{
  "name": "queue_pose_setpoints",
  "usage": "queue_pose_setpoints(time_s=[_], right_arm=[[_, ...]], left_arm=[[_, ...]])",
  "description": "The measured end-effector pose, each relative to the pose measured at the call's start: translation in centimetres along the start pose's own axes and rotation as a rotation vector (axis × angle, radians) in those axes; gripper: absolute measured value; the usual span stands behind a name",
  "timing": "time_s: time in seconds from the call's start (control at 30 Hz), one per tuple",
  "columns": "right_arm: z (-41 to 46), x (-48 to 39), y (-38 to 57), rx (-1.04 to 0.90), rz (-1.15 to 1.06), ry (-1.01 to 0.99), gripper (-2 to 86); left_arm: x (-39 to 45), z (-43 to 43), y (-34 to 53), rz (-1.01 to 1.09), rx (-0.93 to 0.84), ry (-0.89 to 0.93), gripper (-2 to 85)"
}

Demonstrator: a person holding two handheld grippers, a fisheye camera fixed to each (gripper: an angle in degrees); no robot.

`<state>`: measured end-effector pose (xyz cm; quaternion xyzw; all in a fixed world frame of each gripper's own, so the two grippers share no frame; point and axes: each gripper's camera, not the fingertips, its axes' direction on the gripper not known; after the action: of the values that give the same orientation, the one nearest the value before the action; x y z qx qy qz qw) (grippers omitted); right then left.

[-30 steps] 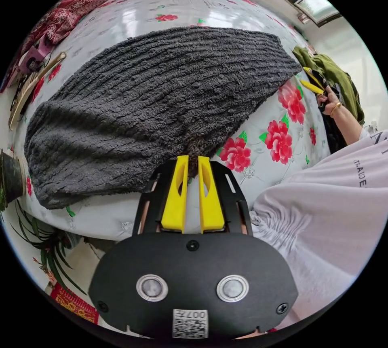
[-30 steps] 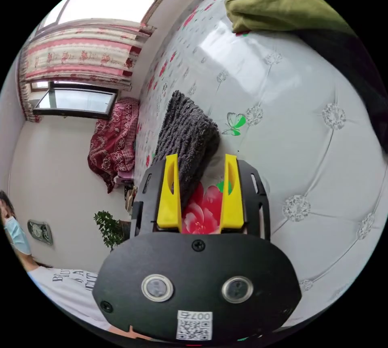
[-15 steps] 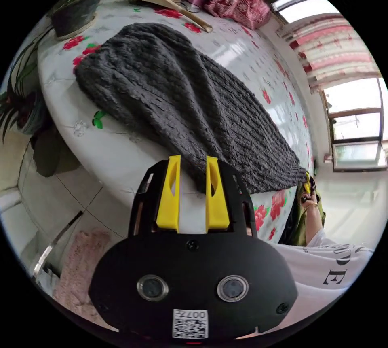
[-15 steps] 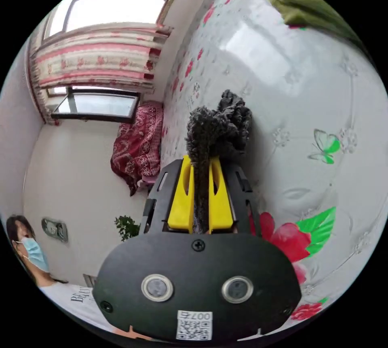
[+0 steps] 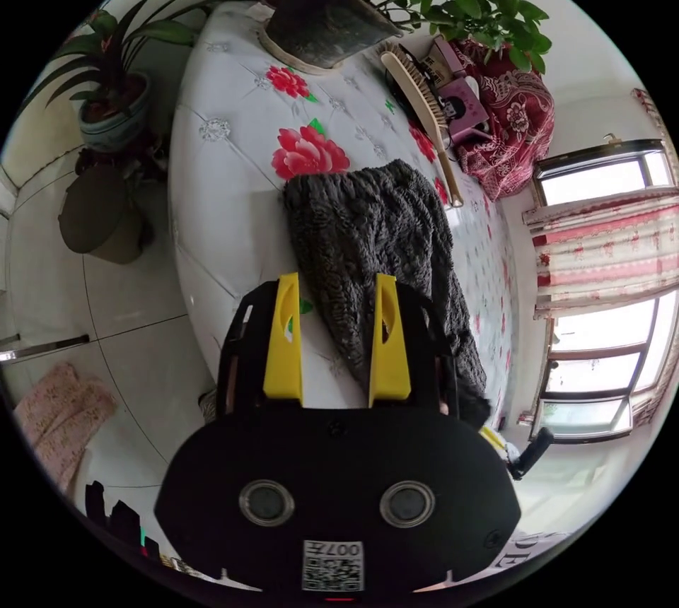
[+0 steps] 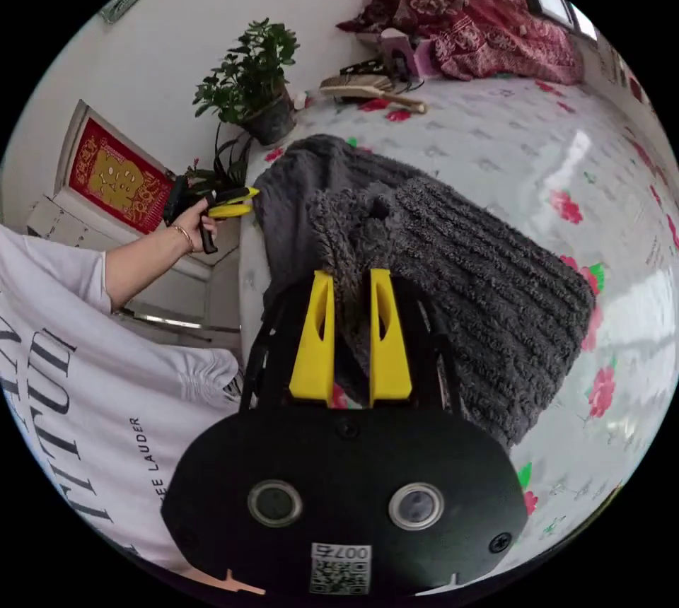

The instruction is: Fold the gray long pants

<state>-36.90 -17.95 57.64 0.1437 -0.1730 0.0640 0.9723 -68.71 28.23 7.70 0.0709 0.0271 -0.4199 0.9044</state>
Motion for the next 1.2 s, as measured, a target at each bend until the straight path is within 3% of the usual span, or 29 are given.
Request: queue_pose_setpoints(time_s=[0.1, 0.4, 0.47, 0.53, 0.67, 0.73, 0.83, 0.97, 1.2], right_arm=[[7.6, -1.2, 0.5, -0.197, 0.055, -0.098, 7.4], [1.4, -4.0, 3.5, 0.006, 0.056, -0.083, 6.6], [-0.3, -3.8, 5.0, 0.054, 0.099, -0.065, 6.6], [-2.0, -3.2, 6.8, 0.113, 0.161, -0.053, 6.5], [-5.4, -0.8, 11.6, 0.226, 0.334, -0.043, 6.4], [-6.6, 0.4, 13.8, 0.264, 0.404, -0.031, 6.4], [-8.4, 2.1, 17.4, 0.318, 0.503, 0.017, 6.5], [-9.3, 5.2, 21.7, 0.348, 0.651, 0.001, 7.4], [-11.3, 9.0, 23.6, 0.413, 0.692, -0.031, 10.1]], left_arm=[[-1.0, 0.9, -0.9, -0.018, -0.023, 0.044, 14.3], [-0.5, 0.8, -1.0, 0.002, 0.010, 0.130, 4.1], [3.7, -0.7, -0.3, 0.167, 0.044, 0.115, 4.1], [12.1, -2.6, 2.3, 0.493, 0.064, 0.073, 4.1], [24.9, -3.5, 10.3, 0.988, -0.021, 0.102, 4.3], [31.2, -2.0, 18.1, 1.289, -0.118, 0.097, 4.8], [34.5, 3.7, 28.0, 1.512, -0.326, 0.099, 7.1], [32.8, 12.0, 37.6, 1.600, -0.599, -0.068, 8.7], [31.1, 11.5, 37.7, 1.520, -0.578, -0.097, 8.6]])
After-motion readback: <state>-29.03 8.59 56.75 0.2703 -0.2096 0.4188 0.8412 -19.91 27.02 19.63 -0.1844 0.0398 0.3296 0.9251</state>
